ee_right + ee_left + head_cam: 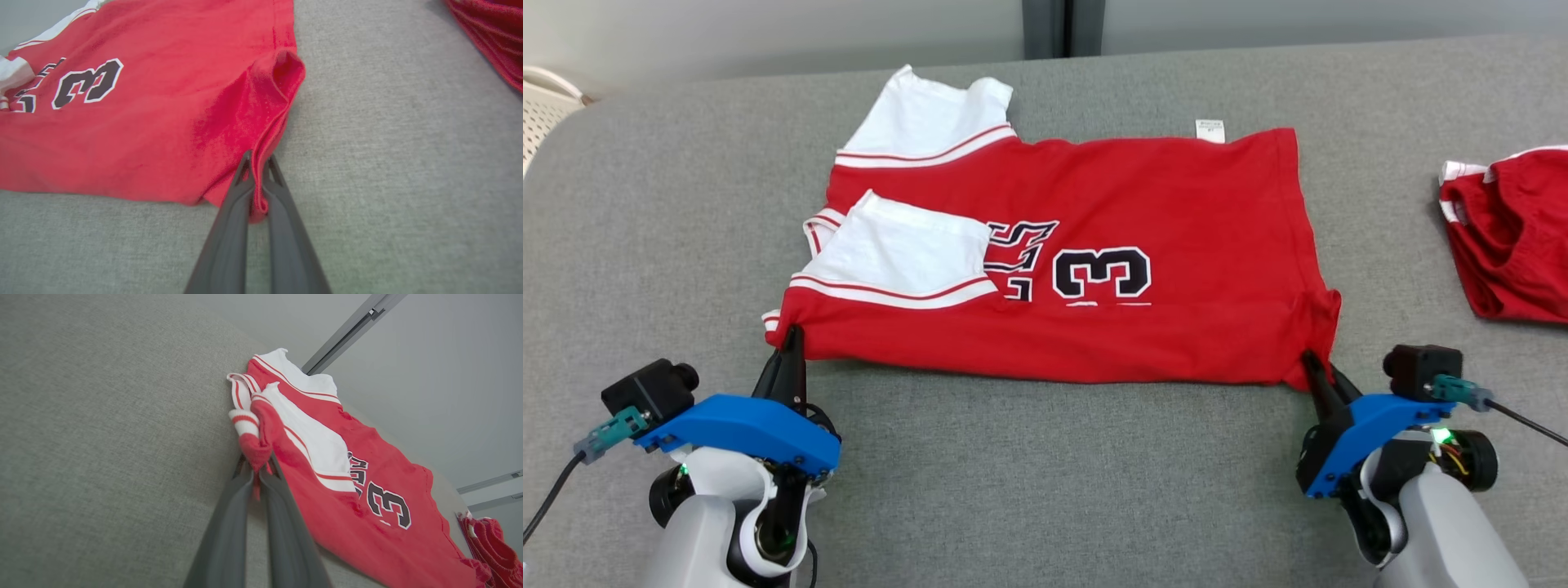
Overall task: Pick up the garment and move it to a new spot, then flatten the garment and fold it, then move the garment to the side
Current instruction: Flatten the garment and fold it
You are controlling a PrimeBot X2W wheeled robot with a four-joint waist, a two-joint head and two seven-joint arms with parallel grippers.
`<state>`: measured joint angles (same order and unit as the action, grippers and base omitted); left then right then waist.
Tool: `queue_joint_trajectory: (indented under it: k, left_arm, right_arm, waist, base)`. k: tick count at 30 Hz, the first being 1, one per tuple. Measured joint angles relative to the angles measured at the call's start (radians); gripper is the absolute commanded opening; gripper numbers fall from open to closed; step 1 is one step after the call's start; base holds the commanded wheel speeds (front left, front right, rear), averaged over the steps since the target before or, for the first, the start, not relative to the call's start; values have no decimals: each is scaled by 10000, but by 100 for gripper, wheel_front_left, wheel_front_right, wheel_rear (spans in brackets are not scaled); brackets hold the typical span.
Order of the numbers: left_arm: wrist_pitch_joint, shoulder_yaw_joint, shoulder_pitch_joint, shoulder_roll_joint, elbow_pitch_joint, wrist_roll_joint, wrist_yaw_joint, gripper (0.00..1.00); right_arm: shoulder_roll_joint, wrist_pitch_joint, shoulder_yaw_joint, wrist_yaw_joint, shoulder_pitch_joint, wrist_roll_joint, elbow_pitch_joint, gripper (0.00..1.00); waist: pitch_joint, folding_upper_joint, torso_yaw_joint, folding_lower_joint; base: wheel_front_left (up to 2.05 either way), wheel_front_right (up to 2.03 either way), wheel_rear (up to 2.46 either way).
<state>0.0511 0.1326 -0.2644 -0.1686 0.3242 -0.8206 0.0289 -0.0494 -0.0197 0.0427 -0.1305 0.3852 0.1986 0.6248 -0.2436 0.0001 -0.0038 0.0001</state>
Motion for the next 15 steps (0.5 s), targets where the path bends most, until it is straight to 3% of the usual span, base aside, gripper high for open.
queue_joint_trajectory:
  k: [7, 15]
  left_arm:
    - [121, 161, 1075, -199, -1413, 128, 98, 0]
    - [550, 433, 3627, -196, -3271, 113, 777, 0]
  right_arm:
    - [2, -761, 326, 0, -1095, 911, -1415, 0]
    - [2, -1975, 642, 0, -3312, 966, -3735, 0]
  waist:
    - [460, -1, 53, -1]
    - [708, -1, 135, -1]
  base:
    - [0, 0, 0]
    - [0, 0, 0]
